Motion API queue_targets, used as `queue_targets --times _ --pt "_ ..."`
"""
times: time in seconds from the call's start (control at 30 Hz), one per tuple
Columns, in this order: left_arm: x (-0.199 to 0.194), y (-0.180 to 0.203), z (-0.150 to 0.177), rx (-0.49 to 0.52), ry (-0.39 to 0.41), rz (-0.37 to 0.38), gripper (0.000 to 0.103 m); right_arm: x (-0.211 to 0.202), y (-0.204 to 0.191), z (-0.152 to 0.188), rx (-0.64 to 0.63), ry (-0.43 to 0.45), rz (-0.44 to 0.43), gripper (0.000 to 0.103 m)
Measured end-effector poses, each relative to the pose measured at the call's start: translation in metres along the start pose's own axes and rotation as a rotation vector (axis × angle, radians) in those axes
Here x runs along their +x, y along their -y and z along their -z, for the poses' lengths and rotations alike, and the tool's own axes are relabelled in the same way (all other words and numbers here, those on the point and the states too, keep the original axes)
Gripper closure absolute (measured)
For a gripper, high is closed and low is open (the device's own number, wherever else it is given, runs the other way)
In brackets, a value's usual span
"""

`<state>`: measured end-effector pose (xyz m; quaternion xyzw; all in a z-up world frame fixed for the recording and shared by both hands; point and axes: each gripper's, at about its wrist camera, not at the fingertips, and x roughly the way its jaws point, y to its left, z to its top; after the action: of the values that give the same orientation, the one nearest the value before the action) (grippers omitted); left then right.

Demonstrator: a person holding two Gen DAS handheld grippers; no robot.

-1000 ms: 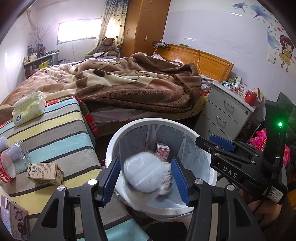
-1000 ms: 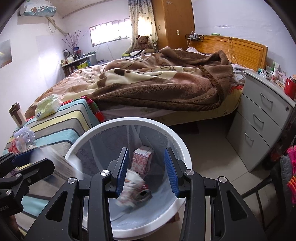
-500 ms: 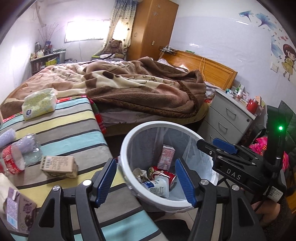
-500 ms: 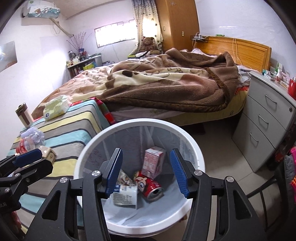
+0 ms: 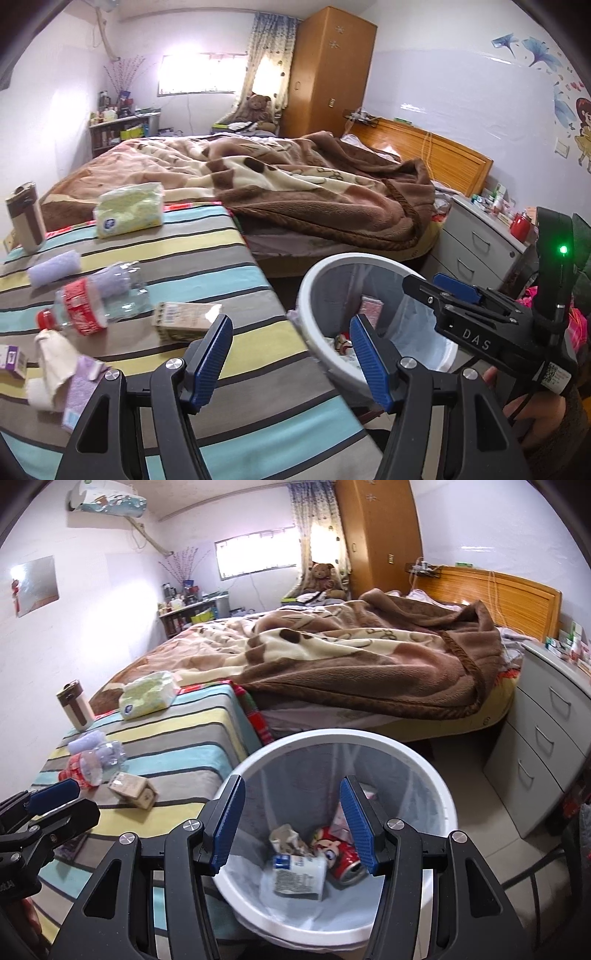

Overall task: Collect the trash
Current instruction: 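Grasp the beige barcode box with the right tool while the left tool grasps the purple juice carton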

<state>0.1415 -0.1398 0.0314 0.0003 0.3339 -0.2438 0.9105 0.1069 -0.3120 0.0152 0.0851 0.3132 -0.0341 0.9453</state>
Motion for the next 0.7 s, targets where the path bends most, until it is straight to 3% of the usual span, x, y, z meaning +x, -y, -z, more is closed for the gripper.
queue_targets --times 0.17,0.5,0.7 --pt "-0.015 -0.026 0.010 -0.023 0.008 -0.068 0.037 0.004 -0.019 -0.001 -0.038 0.006 -0.051 0.039" --pt "-0.046 -0.086 0.034 -0.105 0.020 -0.222 0.037 0.024 -0.063 -0.003 -0.108 -0.023 -0.174 0.039" --pt "-0.047 -0.114 0.048 -0.158 -0.009 -0.244 0.037 0.046 -0.089 -0.003 -0.167 -0.079 -0.235 0.039"
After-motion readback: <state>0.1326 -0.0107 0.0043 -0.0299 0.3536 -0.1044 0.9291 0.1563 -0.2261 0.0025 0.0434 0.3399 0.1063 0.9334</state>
